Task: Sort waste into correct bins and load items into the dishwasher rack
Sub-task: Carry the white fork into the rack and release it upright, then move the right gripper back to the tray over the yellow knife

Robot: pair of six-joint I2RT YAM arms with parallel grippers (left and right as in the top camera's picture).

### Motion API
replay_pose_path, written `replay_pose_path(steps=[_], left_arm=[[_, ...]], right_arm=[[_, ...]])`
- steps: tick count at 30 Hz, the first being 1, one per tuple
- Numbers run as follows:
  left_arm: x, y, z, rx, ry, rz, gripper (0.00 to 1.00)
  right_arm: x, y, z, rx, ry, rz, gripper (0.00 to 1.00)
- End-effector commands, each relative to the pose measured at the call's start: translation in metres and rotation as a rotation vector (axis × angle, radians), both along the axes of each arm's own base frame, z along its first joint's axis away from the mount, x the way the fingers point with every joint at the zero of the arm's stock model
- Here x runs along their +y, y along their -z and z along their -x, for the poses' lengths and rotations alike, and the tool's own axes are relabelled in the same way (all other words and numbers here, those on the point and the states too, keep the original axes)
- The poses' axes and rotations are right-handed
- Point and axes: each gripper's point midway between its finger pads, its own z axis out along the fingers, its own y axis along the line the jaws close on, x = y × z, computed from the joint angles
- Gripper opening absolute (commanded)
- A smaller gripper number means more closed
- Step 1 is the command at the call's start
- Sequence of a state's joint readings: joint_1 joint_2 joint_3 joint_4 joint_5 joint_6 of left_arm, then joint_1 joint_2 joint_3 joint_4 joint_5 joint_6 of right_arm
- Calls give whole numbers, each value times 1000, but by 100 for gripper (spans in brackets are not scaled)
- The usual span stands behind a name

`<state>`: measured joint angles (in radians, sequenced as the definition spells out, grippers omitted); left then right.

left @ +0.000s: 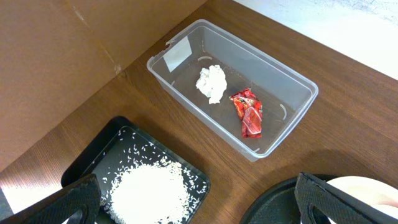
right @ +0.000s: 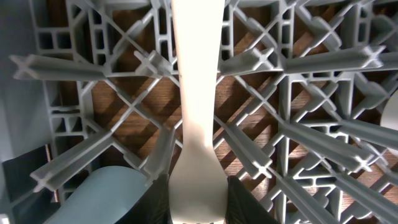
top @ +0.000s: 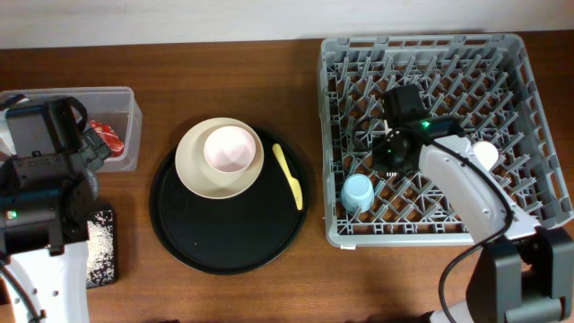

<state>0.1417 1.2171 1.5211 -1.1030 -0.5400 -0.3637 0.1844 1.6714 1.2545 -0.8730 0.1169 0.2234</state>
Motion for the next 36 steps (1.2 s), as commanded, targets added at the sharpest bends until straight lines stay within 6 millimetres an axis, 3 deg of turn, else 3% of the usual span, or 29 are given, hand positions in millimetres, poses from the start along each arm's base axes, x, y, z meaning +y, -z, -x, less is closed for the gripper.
replay_pose_path(steps=[1, 8, 13, 15, 17, 19, 21, 26, 28, 31, 33, 36], left_arm=[[3, -6, 2, -22, -22, -5, 99], [3, -6, 2, -22, -22, -5, 99], [3, -6, 2, -22, -22, -5, 99], [3, -6, 2, -22, -22, -5, 99], [3, -6, 2, -22, -22, -5, 99], [3, -6, 2, -22, -22, -5, 99], [3, -6, 2, -22, -22, -5, 99], [3, -6, 2, -22, -22, -5, 99], [3, -6, 2, -22, -22, -5, 99], [3, -6, 2, -22, -22, -5, 99], [3, -6, 2, -22, -22, -5, 99], [3, -6, 2, -22, -22, -5, 99]], right_arm=[[-6, 8, 1, 16, 0, 32, 33], [-5, 2, -2, 7, 0, 30, 42], [12, -80, -5, -64, -79, -54, 42], [37, -111, 2, -93, -132, -190, 41], [63, -117, 10, -82, -196, -286, 41], [101, -109, 17, -68, -299, -297, 41], [123, -100, 17, -69, -357, -270, 41], [193, -41, 21, 14, -511, -216, 41], [204, -6, 20, 72, -529, -174, 41], [210, 33, 20, 140, -536, -148, 40], [213, 45, 16, 144, -535, -146, 40], [224, 45, 0, 75, -543, -170, 40]])
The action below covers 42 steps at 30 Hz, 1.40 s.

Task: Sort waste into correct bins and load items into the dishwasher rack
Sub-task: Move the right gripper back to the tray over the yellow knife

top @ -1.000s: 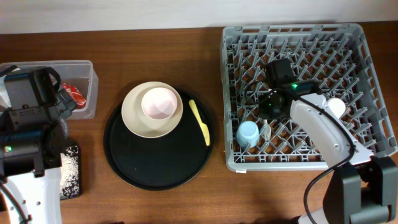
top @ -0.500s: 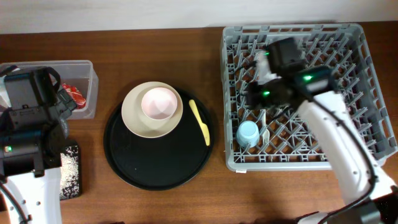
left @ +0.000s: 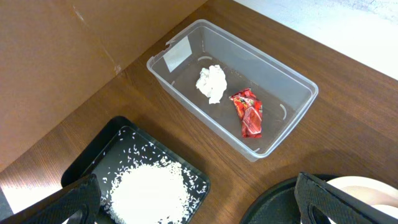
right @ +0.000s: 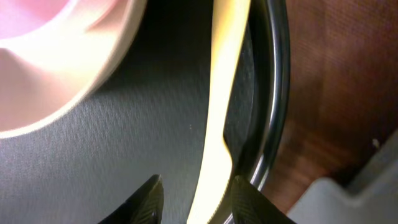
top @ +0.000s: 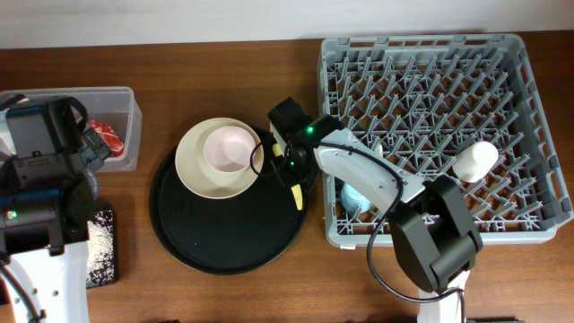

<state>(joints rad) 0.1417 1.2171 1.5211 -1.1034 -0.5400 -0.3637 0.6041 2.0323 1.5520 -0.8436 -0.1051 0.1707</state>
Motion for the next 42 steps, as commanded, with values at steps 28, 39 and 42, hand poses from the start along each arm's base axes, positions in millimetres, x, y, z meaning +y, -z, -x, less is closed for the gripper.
replay_pose_path(steps=[28, 39, 42], left_arm=[[3, -6, 2, -23, -22, -5, 99], [3, -6, 2, -22, -22, -5, 99], [3, -6, 2, -23, -22, -5, 99]], right_arm=[[-9, 50, -2, 30, -31, 108, 30], [-14, 51, 6, 65, -33, 123, 11], [-13, 51, 12, 95, -38, 113, 12]])
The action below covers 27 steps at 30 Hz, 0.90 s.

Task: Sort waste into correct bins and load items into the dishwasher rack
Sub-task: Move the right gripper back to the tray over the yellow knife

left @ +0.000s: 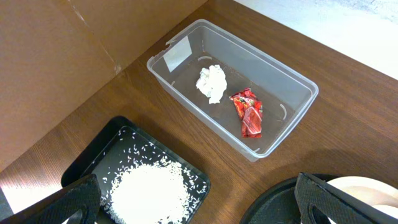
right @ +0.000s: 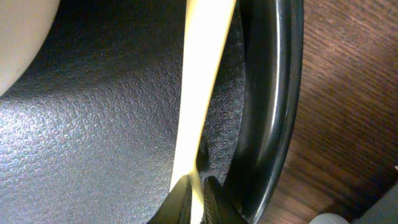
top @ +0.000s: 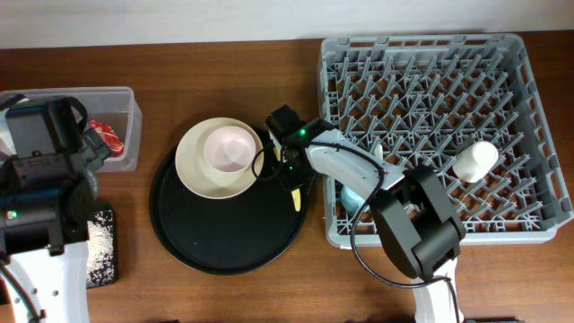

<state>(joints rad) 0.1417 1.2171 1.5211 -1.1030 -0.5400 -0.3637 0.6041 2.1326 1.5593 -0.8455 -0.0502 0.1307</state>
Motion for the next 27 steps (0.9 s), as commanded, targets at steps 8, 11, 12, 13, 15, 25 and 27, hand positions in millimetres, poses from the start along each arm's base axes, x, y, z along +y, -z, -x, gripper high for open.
replay_pose_path(steps=[8, 11, 12, 13, 15, 25, 27], left_arm=[[3, -6, 2, -22, -22, -5, 99], [3, -6, 2, -22, -22, -5, 99], [3, -6, 2, -22, -22, -5, 99], [3, -6, 2, -22, -22, -5, 99], [3, -6, 2, -22, -22, -5, 99], [3, -6, 2, -22, -22, -5, 99], [3, -6, 2, -22, -22, -5, 100]], right_arm=[[8, 9, 23, 110, -11, -46, 18], [12, 8, 29, 142, -13, -75, 21], [13, 8, 29, 146, -13, -81, 16], [13, 8, 29, 149, 3, -81, 11], [13, 8, 30, 152, 13, -82, 9], [4, 8, 45, 221, 56, -46, 20], [-1, 8, 53, 259, 99, -24, 31]])
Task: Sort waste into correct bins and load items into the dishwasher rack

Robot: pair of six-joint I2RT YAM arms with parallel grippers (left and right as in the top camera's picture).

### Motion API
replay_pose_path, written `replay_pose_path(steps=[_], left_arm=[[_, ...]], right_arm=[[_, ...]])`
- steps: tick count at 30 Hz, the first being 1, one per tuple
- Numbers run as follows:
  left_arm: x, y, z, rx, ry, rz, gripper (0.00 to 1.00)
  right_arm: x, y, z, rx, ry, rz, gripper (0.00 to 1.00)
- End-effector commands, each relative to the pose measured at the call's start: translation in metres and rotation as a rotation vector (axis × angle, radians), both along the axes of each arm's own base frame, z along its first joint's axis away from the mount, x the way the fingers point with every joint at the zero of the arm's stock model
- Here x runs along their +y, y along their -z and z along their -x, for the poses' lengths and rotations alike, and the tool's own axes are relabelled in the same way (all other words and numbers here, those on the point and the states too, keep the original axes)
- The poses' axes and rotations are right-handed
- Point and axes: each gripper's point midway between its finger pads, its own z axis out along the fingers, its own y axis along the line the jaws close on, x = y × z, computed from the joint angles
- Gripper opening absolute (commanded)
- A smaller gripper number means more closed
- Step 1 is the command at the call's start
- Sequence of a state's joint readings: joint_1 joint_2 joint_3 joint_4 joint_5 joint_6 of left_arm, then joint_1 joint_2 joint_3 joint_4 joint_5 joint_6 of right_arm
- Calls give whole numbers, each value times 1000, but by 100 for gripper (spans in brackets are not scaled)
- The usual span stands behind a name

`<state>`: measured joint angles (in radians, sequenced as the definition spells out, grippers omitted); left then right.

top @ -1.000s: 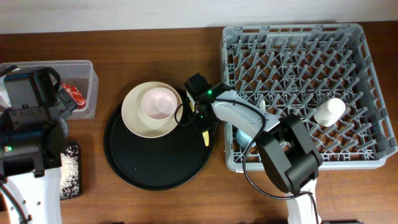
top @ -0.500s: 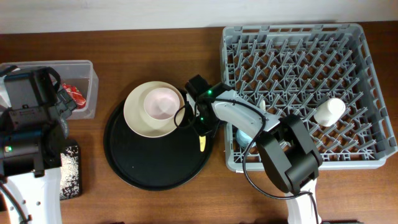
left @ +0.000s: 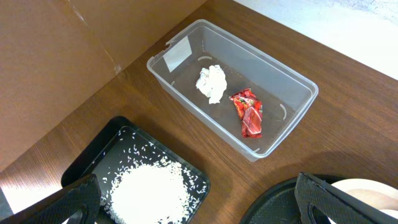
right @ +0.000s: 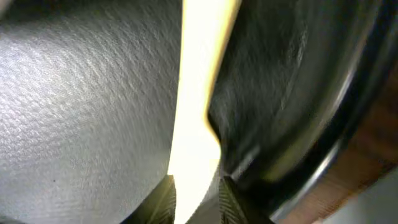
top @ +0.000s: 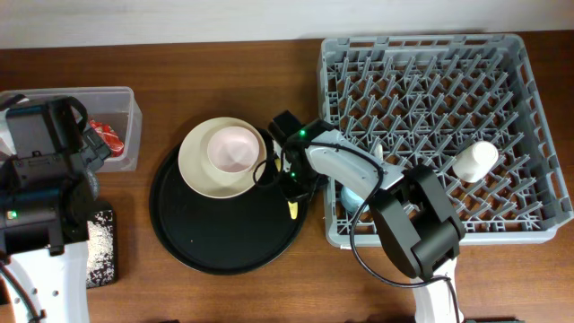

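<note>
A yellow plastic utensil [right: 199,93] lies along the right inner rim of the round black tray [top: 215,242]; only its tip [top: 290,208] shows overhead. My right gripper [right: 196,199] is low over the tray and shut on the utensil, one finger on each side of it. A cream plate [top: 193,170] holding a pink bowl [top: 231,148] sits on the tray just left of that gripper [top: 291,184]. My left gripper [left: 199,208] hangs open, high over the table's left side, with nothing between its fingers.
The grey dishwasher rack [top: 538,54] on the right holds a blue cup [top: 354,193], a white cup [top: 473,161] and a white utensil [top: 378,154]. A clear bin [left: 292,87] holds a red wrapper [left: 247,113] and a white tissue [left: 211,82]. Beside it is a black tray of rice [left: 149,186].
The right gripper's fingers now flank the wider part of the yellow utensil, and the utensil's tip lies slightly nearer the front. The plate has shifted a little to the right. The left arm is unmoved.
The right gripper was first in the rack with a white utensil between its fingers. Then it stood open over the yellow utensil on the black tray, the white one left in the rack. It then pinched the utensil's edge and now grips it. The left arm never moved.
</note>
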<state>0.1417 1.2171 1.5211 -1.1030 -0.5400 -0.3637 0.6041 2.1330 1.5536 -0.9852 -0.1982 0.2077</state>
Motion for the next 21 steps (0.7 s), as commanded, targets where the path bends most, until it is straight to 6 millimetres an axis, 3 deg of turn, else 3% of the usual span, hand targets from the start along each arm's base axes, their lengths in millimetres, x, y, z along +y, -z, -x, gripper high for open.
replay_pose_path(steps=[1, 9, 21], left_arm=[[3, -6, 2, -22, -22, -5, 99], [3, -6, 2, -22, -22, -5, 99], [3, -6, 2, -22, -22, -5, 99]], right_arm=[[-1, 7, 9, 46, 31, 18, 32], [10, 9, 21, 58, 77, 36, 33], [6, 13, 14, -37, 126, 143, 31]])
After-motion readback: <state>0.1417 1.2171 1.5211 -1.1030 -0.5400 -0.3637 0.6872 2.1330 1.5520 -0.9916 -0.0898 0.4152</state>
